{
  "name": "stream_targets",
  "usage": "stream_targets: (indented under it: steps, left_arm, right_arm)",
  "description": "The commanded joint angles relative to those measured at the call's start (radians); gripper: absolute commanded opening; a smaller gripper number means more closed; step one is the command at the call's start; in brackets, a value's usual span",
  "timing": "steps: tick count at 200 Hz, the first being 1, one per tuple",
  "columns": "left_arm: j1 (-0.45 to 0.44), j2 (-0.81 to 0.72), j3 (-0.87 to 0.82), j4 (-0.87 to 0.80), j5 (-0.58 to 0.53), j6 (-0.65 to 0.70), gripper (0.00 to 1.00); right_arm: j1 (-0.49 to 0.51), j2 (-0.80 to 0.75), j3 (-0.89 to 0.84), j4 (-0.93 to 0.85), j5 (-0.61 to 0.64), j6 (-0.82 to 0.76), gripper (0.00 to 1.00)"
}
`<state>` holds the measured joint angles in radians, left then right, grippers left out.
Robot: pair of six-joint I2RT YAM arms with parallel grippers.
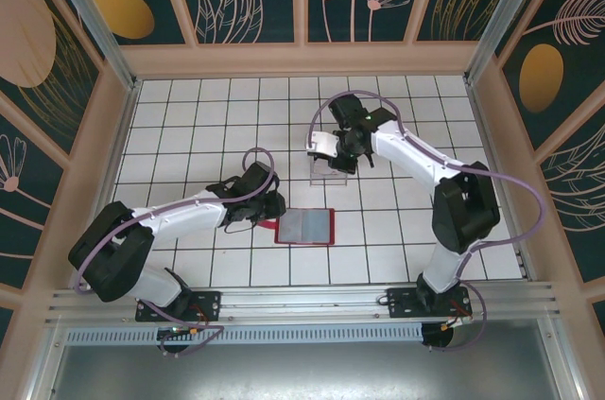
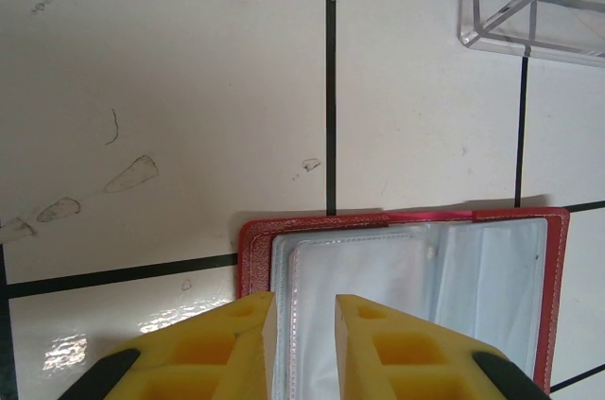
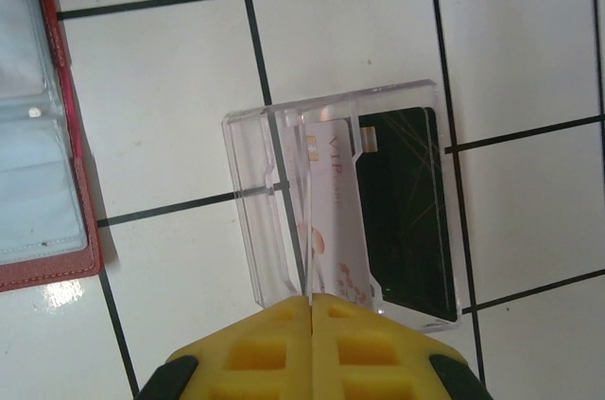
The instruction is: Take the credit cards out of the card holder
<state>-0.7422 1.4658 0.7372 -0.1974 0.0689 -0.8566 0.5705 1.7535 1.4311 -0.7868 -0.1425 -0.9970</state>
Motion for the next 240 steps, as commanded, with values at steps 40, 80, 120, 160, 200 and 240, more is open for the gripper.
stream_targets:
  steps: [40, 80, 120, 160, 200, 240]
  left_arm:
    - [0.013, -0.021, -0.005, -0.02, -0.012, 0.015, 0.25]
    - [0.016, -0.028, -0.006, -0.025, -0.011, 0.017, 0.25]
    - [0.017, -0.035, -0.003, -0.031, -0.007, 0.017, 0.25]
    - [0.017, -0.028, 0.003, -0.033, -0.004, 0.021, 0.25]
    - [0.018, -0.027, 0.001, -0.035, -0.002, 0.026, 0.25]
    - [0.019, -0.033, -0.008, -0.034, -0.004, 0.024, 0.25]
  right_arm:
    - [-0.006, 0.105, 0.049, -0.064, 0.017, -0.067, 0.0]
    - [-0.009, 0.149, 0.07, -0.065, 0.005, -0.074, 0.0]
    - [0.007, 0.13, 0.149, -0.129, 0.021, -0.069, 0.0]
    - [0.024, 0.099, 0.181, -0.127, 0.059, -0.091, 0.0]
    - [0.025, 0.124, 0.185, -0.126, 0.077, -0.106, 0.0]
    - [0.022, 0.145, 0.196, -0.101, 0.087, -0.14, 0.0]
